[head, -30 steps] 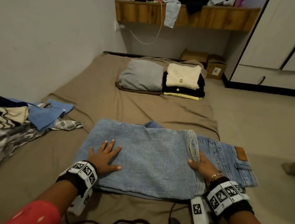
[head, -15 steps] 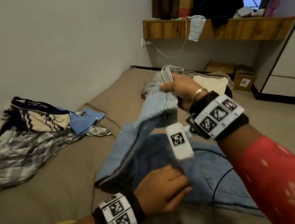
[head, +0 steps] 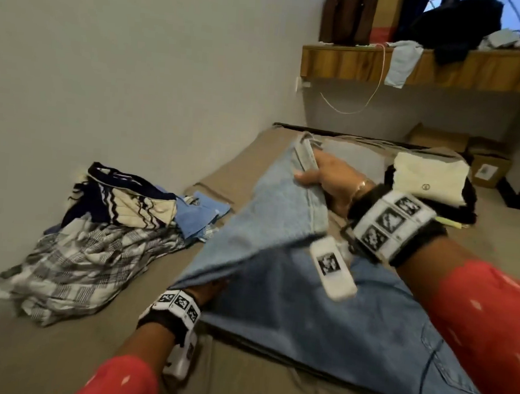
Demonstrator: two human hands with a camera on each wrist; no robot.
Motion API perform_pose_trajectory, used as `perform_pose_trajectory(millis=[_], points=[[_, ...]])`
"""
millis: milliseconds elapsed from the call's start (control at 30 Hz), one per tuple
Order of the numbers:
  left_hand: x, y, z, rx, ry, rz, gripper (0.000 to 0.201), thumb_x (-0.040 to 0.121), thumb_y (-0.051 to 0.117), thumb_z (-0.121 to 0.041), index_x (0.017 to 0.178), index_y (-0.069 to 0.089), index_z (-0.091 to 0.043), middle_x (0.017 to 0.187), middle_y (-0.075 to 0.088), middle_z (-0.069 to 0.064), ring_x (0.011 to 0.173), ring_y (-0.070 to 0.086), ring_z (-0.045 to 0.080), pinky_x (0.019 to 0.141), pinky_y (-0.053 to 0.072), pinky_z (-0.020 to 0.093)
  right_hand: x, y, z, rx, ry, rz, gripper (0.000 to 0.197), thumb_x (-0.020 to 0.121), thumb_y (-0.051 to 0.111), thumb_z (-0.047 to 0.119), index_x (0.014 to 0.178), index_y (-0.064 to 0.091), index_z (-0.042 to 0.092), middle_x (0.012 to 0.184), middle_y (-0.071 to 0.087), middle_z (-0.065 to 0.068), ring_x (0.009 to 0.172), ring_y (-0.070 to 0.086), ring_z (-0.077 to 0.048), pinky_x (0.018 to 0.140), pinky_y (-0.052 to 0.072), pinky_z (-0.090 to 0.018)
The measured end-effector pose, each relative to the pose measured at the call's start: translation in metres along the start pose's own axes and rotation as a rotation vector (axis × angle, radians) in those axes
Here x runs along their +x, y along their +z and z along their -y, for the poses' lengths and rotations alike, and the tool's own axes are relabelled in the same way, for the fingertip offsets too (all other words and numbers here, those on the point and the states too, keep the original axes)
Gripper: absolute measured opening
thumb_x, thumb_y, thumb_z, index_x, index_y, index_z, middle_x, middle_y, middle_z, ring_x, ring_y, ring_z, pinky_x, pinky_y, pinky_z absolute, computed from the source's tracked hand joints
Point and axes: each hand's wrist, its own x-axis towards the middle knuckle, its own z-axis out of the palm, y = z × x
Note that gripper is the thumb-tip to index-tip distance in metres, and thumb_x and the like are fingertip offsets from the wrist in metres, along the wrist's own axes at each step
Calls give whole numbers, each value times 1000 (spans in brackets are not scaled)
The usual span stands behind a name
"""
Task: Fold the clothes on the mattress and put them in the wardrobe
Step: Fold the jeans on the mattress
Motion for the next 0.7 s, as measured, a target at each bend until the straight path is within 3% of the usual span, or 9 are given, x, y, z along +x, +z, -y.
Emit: perform_pose_trajectory(millis=[67,133,200,267,367,467,567,633,700], points=[[2,17,17,-118,43,9,70,84,37,-63,141,10,-32,154,12,-8,142,12,9,117,5,25,-20,-10,-54,44,87,-40,40,88,46,-12,122,48,8,105,56,-11,92,58,-20,75,51,-25],[17,33,38,-108,-13,6,93,69,24,-73,145,6,-23,157,4,1,145,4,15,119,3,31,-41,-21,-113,43,235,-88,48,81,56,-10,122,50,14,103,62,-6,90,64,-18,76,54,-31],[13,39,33,94,-34,100,99,75,22,-72,145,-10,-9,155,-14,5,145,-5,17,117,-7,31,-63,-28,-167,13,403,-164,71,66,65,-5,133,43,6,109,60,-9,107,58,-29,85,49,-39],[3,37,25,223,-48,138,92,89,31,-64,140,-21,-7,150,-19,-2,145,-6,20,113,-12,27,-80,-27,-205,16,487,-212,67,72,63,-8,134,40,3,120,54,-14,119,48,-35,90,42,-40],[0,31,29,228,7,212,88,76,13,-81,146,0,-29,151,-2,-16,145,5,17,117,2,29,-84,-27,-222,15,425,-266,77,78,61,-12,141,26,16,133,41,-2,119,42,-21,96,36,-38],[-3,25,25,294,39,358,53,98,38,-39,146,25,-22,153,19,-6,140,24,17,115,18,30,-80,-31,-218,-49,321,-235,85,78,51,-23,143,22,25,136,33,4,125,35,-16,100,35,-32],[-22,-13,-5,153,94,580,27,96,49,-23,110,62,-4,109,61,13,83,62,11,76,47,25,-86,-29,-220,-193,308,-136,61,80,48,-24,131,45,9,139,43,-9,134,35,-21,98,31,-18],[-28,-39,-23,-84,158,462,22,97,48,-22,85,64,-11,88,67,9,63,63,8,59,49,21,-92,-26,-222,-192,299,-216,58,82,48,-21,135,42,3,137,44,-9,130,38,-17,97,30,-15],[-15,-49,-33,40,297,88,30,96,43,-36,91,64,-15,89,68,2,79,66,16,64,48,22,-93,-24,-223,-327,320,-218,61,83,50,-14,139,37,7,141,41,-9,130,38,-19,103,31,-20]])
